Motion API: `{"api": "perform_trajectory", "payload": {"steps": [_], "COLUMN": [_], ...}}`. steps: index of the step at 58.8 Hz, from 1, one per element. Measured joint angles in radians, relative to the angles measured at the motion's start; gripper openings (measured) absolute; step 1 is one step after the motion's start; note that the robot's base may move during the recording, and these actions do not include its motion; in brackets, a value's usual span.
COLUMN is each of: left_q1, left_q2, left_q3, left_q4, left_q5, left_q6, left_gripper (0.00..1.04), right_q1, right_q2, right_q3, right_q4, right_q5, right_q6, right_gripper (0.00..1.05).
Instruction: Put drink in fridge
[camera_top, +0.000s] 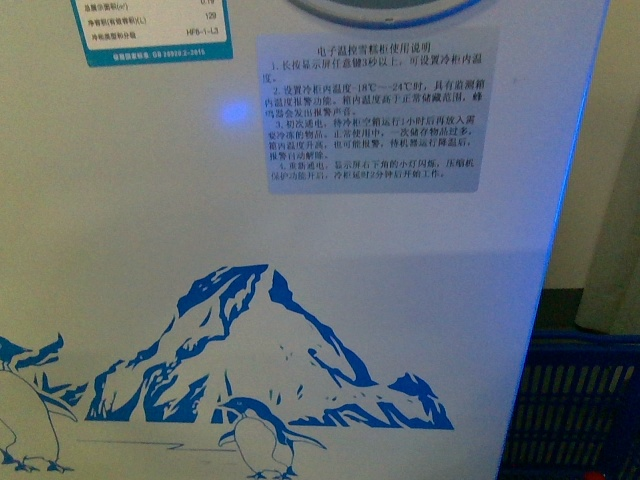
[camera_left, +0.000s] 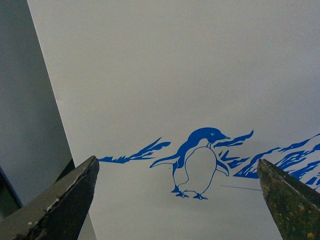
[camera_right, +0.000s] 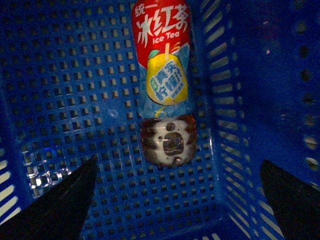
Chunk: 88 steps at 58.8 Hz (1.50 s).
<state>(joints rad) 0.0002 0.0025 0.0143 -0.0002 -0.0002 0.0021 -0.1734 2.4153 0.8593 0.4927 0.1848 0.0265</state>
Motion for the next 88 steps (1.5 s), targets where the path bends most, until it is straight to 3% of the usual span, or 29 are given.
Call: {"api": "perform_trajectory", "payload": {"steps": [36,53,66,67,73,88], "left_q1": [0.000,0.000,0.000,0.000,0.000,0.000], "left_q2": [0.000,0.000,0.000,0.000,0.000,0.000], "left_q3": [0.000,0.000,0.000,0.000,0.000,0.000], "left_q4": [0.000,0.000,0.000,0.000,0.000,0.000], "left_q5": [0.000,0.000,0.000,0.000,0.000,0.000], "left_q6": [0.000,0.000,0.000,0.000,0.000,0.000], "left_gripper": [0.97,0.97,0.97,0.97,0.97,0.97], "right_q1": [-0.028,-0.047,-0.047,-0.048,-0.054,-0.064], "right_q2": [0.477,0.551,0.527,0.506,0.422,-0.029], "right_q3": [0.478,0.565,0.541,0.518,0.432,0.171], "right_q4": [-0.153,-0.181,-0.159,-0.151,-0.126,-0.047], "right_q5": [0.043,0.033,0.019,0.006,-0.012,-0.080], "right_q6": [0.112,0.114,0.117,0.117,0.116,0.058], "right_gripper": [0.97,0.97,0.70,0.64,0.52,0.44]}}
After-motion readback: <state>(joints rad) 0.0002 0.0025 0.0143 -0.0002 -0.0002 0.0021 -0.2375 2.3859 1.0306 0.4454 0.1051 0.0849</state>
